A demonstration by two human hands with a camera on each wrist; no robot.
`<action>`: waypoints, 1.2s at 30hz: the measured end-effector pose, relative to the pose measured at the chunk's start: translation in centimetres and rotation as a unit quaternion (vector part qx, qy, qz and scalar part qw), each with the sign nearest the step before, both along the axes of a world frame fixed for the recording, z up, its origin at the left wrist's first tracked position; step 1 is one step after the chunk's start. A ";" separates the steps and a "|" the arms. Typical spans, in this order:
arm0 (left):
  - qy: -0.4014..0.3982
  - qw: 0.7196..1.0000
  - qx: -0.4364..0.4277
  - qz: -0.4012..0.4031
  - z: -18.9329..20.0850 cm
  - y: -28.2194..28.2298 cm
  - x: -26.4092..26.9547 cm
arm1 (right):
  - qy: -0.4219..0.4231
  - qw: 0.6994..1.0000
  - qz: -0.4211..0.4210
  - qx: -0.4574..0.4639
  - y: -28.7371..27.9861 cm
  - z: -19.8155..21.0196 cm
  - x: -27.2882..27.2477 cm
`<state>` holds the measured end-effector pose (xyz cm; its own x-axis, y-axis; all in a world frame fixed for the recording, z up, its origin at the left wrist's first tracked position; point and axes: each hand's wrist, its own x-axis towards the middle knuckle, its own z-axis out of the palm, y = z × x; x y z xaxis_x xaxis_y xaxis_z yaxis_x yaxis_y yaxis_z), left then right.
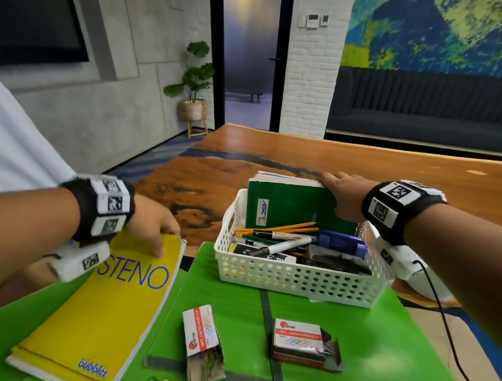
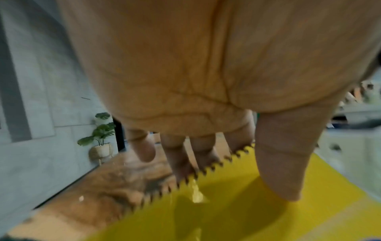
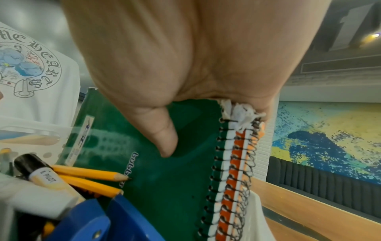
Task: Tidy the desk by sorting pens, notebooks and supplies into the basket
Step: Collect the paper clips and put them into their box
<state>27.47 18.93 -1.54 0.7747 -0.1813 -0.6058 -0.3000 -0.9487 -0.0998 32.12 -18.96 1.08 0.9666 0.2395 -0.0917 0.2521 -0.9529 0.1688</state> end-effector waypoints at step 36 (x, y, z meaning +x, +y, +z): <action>-0.025 0.728 -0.584 0.358 0.5 -13.9 9.4 | -0.072 0.997 -0.006 -0.027 -0.7 -2.1 1.0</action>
<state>36.87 5.00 -1.00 0.9400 -0.0891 -0.3293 0.2886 -0.3069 0.9069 33.16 -19.67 -0.98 0.9732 0.2270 0.0357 0.2109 -0.9440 0.2537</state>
